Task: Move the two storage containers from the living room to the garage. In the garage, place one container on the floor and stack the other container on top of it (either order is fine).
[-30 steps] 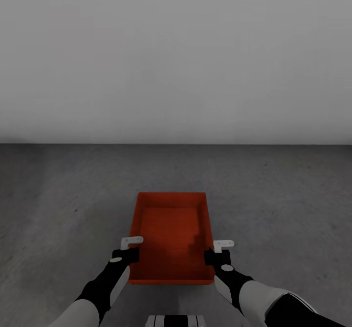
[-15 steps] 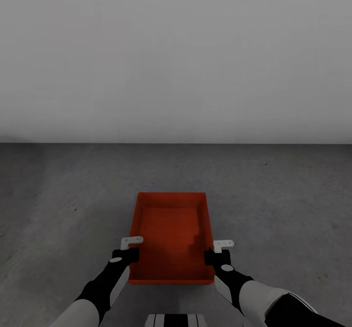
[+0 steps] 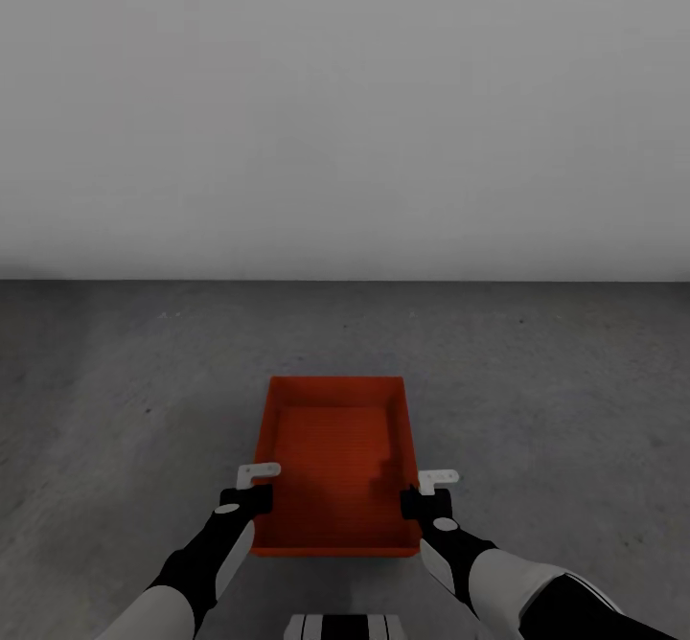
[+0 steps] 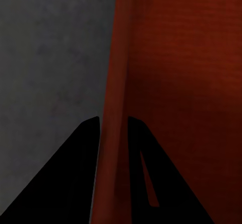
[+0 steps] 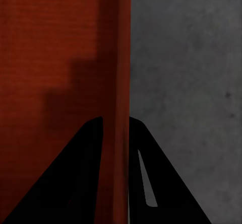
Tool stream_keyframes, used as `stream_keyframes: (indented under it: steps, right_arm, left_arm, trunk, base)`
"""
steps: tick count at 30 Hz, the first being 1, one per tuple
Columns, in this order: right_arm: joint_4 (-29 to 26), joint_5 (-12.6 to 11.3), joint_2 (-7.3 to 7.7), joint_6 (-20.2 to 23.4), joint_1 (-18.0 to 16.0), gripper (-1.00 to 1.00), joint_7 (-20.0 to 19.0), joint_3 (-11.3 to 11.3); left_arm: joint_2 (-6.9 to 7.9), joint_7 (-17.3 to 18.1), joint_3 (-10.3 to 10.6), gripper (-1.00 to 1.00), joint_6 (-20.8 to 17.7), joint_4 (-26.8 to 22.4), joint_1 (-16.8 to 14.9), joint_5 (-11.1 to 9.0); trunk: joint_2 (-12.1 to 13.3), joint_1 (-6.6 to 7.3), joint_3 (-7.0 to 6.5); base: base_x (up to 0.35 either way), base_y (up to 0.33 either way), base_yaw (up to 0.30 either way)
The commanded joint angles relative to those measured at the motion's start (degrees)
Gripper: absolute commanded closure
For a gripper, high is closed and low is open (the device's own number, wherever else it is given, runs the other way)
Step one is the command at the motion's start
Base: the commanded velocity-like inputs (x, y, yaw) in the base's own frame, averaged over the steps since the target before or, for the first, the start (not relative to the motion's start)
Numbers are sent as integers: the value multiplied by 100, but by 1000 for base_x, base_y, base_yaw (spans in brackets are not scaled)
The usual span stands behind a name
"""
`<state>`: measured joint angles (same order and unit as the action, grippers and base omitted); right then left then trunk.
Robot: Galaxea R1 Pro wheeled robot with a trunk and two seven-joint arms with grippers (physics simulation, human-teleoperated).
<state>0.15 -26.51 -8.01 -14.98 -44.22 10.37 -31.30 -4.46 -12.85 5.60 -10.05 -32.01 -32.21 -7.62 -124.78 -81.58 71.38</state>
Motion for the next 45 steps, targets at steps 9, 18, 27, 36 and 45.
stream_keyframes:
  steps: [9, 18, 27, 36, 45]
  right_arm:
    - [21, -161, 1, -48, 1, 100, 35, 1]
    - [21, -161, 1, -43, 1, 100, 35, 1]
    - [21, -157, 9, -48, 1, 100, 27, 1]
    - [21, -153, 10, -49, 1, 100, 20, 1]
    - [21, -153, 10, -56, 1, -100, 18, 1]
  left_arm:
    - [0, -156, -50, 100, -50, -43, -4, 89]
    - [4, -156, -50, 100, -50, -43, -4, 86]
    - [-1, -149, -45, 100, -50, -43, -4, 81]
    - [-2, -146, -43, 100, -50, -41, -4, 77]
    - [0, -147, -65, -100, -63, 38, -4, 61]
  trunk:
    - [-282, -153, 129]
    - [-282, -153, 129]
    - [-282, -153, 129]
    - [-282, -153, 129]
    - [-282, -153, 129]
  base:
    - [0, 0, 0]
    - [0, 0, 0]
    - [0, 0, 0]
    - [0, 0, 0]
    - [0, 0, 0]
